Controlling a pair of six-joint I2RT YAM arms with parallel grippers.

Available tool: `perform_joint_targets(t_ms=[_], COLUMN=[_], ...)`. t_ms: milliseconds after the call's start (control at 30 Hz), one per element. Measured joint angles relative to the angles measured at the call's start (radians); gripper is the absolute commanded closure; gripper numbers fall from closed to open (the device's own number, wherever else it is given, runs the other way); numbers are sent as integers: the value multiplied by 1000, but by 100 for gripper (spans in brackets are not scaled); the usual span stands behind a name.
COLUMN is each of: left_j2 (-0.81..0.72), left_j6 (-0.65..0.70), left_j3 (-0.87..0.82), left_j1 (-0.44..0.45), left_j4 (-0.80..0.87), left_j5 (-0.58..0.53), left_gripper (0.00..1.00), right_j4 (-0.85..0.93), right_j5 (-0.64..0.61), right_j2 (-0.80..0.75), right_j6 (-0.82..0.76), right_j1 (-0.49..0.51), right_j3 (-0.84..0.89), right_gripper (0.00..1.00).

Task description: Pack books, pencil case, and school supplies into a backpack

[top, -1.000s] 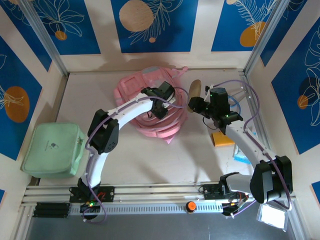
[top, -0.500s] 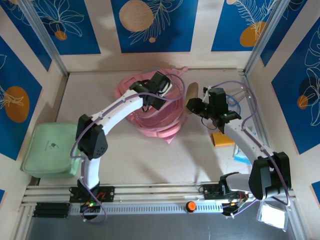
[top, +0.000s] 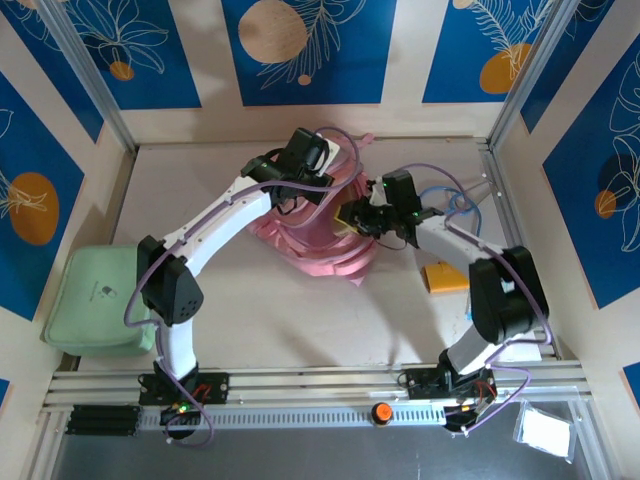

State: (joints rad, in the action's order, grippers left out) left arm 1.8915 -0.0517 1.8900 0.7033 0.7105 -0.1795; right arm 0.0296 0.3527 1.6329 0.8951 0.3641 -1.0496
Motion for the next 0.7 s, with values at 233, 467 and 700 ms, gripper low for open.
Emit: perform_joint_targets(t_ms=[233, 467, 700], left_j2=[0, 0, 0], left_j6=[-72, -135, -175], left_j3=[31, 58, 63], left_j1=[-16, -56, -81], left_j4=[-16, -23, -25], left_j5=[12, 65, 114], left_gripper=[100, 100, 100], right_j4=[-77, -118, -121], right_j5=[-2, -41, -66], right_j2=[256, 461, 443], right_j6=[118, 167, 183], right_j1=[11, 16, 15], right_j3=[-253, -460, -425], right_gripper=[74, 45, 28])
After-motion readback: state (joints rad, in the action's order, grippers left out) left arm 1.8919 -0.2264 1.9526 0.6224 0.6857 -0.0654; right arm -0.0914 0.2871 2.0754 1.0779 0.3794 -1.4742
